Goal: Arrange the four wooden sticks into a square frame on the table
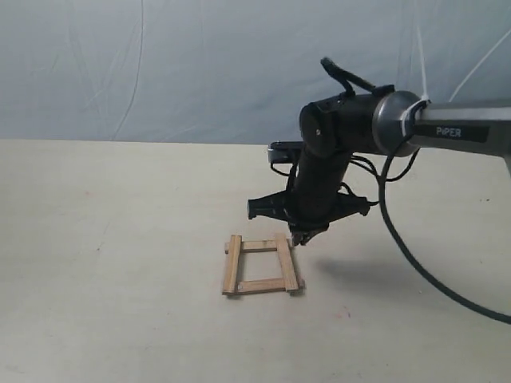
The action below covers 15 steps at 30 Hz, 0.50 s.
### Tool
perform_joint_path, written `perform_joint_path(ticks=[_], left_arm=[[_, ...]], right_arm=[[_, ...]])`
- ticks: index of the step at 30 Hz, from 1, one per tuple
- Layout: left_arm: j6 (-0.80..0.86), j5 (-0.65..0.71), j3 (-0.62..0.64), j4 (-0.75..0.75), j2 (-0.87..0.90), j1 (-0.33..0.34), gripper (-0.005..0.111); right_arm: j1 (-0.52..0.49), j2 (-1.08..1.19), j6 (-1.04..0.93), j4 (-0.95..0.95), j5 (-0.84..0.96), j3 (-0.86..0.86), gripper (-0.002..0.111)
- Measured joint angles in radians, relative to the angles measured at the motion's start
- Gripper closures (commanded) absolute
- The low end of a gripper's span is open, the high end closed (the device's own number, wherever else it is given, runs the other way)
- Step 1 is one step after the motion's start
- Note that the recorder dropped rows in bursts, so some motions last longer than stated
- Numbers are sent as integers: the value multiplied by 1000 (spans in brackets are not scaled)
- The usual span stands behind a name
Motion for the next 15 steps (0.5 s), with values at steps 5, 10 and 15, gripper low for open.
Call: perform_joint_path(ticks=[5, 10, 15], left_arm=[[0, 0, 0, 0, 0, 0, 107], [0, 0, 0, 0, 0, 0, 107], [0, 0, 0, 0, 0, 0, 107]], right_arm=[[-134, -82, -132, -29, 85, 89, 108], [-367, -235, -245, -23, -17, 379, 108], [-534, -441, -319, -11, -149, 615, 108]])
